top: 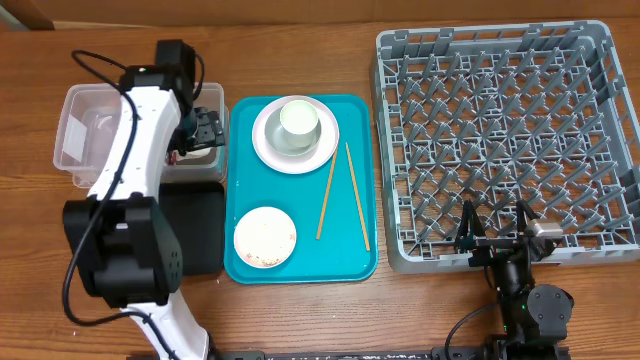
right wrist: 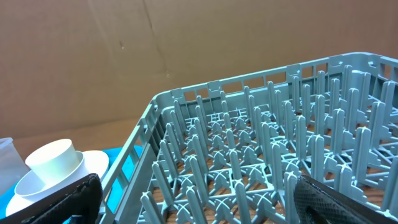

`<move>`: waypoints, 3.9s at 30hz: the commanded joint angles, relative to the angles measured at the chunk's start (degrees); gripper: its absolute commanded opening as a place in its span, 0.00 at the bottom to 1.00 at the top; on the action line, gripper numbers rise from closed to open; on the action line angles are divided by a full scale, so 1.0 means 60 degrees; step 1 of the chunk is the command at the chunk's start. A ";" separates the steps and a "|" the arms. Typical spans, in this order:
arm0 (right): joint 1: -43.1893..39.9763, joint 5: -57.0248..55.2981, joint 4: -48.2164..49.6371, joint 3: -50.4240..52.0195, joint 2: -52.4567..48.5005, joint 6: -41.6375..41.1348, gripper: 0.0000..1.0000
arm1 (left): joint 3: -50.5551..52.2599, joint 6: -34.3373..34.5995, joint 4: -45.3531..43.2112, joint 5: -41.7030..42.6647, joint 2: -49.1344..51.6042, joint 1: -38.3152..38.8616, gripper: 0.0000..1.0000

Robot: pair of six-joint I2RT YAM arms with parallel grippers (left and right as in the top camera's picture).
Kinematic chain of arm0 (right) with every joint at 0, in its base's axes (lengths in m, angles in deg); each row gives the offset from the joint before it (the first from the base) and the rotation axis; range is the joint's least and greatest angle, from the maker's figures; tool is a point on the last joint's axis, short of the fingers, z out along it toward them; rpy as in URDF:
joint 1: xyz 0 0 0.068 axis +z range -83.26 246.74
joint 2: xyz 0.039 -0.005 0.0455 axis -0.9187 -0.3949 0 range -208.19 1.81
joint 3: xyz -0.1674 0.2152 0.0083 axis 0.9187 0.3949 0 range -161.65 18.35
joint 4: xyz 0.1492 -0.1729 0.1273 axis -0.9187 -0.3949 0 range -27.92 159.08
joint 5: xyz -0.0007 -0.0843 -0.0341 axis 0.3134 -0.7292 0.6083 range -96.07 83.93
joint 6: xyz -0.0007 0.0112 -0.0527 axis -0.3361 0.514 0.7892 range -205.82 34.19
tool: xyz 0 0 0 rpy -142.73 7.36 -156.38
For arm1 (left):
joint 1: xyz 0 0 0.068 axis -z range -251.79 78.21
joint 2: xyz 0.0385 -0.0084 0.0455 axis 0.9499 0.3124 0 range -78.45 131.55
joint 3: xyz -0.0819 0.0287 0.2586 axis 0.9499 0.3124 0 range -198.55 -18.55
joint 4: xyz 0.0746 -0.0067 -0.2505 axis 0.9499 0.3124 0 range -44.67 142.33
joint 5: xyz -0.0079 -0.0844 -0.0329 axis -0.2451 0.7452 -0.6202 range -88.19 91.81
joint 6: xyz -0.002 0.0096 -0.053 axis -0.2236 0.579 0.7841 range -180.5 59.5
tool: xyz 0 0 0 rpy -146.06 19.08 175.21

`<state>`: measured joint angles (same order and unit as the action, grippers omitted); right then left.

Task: Sort waste into correct bins and load items into the dishwasher
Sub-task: 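Move the left gripper to the pink rice bowl on the tray, then grasp the rim of the pink rice bowl with the left gripper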

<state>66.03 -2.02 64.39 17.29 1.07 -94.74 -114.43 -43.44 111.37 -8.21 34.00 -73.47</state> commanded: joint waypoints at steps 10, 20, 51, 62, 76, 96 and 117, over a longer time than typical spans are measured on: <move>-0.0007 -0.0015 0.0044 0.0102 0.0095 0.0069 1.00 | -0.0317 -0.0499 0.0018 0.1781 -0.2047 -0.1053 1.00; -0.0007 -0.0015 0.0044 0.0102 0.0095 0.0069 1.00 | -0.0313 -0.3960 0.1457 0.7461 -0.2080 -0.0885 0.31; -0.0007 -0.0015 0.0044 0.0102 0.0095 0.0069 1.00 | 0.0474 -0.4987 0.2583 0.7679 -0.2073 0.4076 0.04; -0.0007 -0.0015 0.0044 0.0102 0.0095 0.0069 1.00 | 0.2014 -0.1140 0.1355 0.4659 -0.2073 0.4823 0.04; -0.0007 -0.0015 0.0044 0.0102 0.0095 0.0069 1.00 | 0.3636 0.1308 -0.0022 0.2769 -0.2073 0.5016 0.20; -0.0007 -0.0015 0.0044 0.0102 0.0095 0.0069 1.00 | 0.4422 0.2062 -0.0801 0.2426 -0.2073 0.5034 0.18; -0.0007 -0.0015 0.0044 0.0102 0.0095 0.0069 1.00 | 0.4932 0.2535 -0.0929 0.2430 -0.2073 0.5045 0.22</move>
<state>66.03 -2.02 64.37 17.29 1.07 -94.77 -85.73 -29.96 106.08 7.11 22.59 -43.37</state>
